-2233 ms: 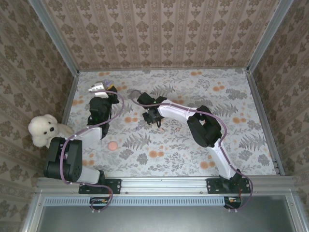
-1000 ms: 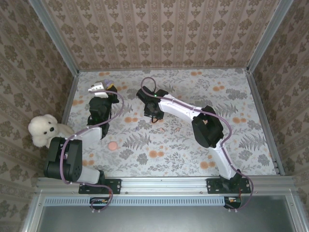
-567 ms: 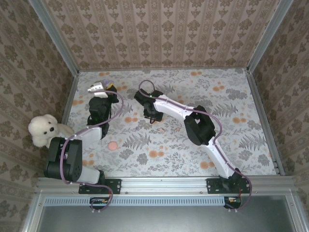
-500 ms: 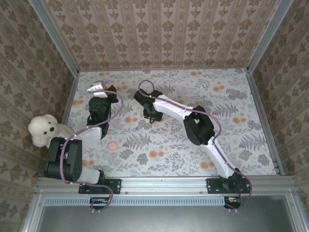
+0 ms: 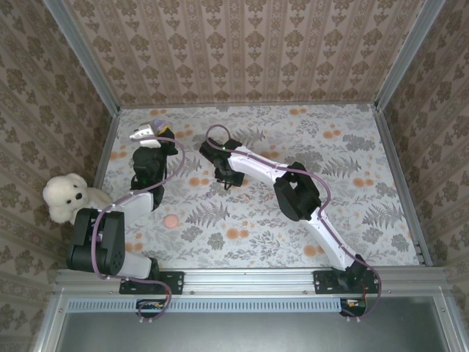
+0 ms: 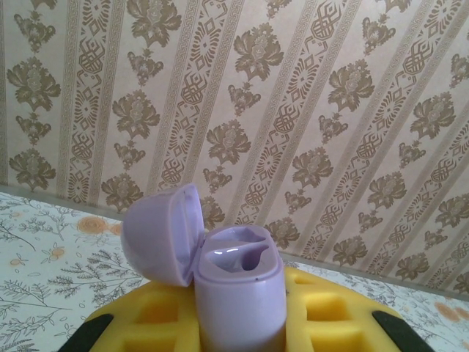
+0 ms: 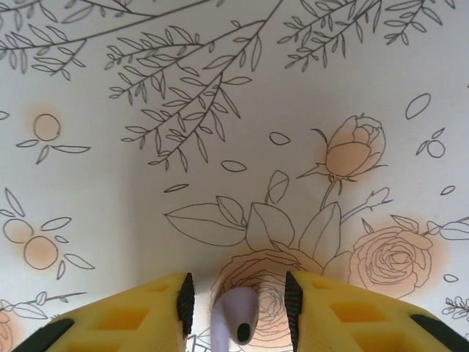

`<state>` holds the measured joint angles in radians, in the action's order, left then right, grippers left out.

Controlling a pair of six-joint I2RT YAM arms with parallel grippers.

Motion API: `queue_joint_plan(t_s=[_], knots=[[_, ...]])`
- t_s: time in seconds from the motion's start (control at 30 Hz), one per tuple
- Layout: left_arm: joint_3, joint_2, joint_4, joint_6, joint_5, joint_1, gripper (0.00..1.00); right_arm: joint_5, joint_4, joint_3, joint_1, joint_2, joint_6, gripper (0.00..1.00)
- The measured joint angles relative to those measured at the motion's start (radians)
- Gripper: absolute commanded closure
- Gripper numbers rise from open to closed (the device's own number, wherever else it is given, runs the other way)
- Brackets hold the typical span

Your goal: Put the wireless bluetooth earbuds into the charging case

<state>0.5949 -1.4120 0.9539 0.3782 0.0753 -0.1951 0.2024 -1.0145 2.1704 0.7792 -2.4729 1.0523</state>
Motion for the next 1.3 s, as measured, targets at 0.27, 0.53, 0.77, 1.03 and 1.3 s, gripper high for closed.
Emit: queue_joint_plan(t_s=[0.27,0.53,0.77,1.03,1.3], knots=[[-0.013,0.000,0.016,0.012,0.000,0.002,1.00,0.001,-0.012,0.004,0.001,-0.004,0.000,0.67],[-0.013,0.000,0.021,0.016,0.000,0.009,1.00,0.001,-0.015,0.005,0.003,-0.005,0.000,0.77],[-0.013,0.000,0.020,0.016,-0.001,0.009,1.00,0.001,-0.004,0.004,0.006,-0.002,0.000,0.86],[-0.024,0.000,0.019,0.015,-0.002,0.009,1.00,0.006,0.092,-0.114,0.010,0.062,-0.021,0.89],[-0.025,0.001,0.012,0.015,-0.024,0.009,1.00,0.038,0.217,-0.357,0.006,0.213,-0.057,0.89]])
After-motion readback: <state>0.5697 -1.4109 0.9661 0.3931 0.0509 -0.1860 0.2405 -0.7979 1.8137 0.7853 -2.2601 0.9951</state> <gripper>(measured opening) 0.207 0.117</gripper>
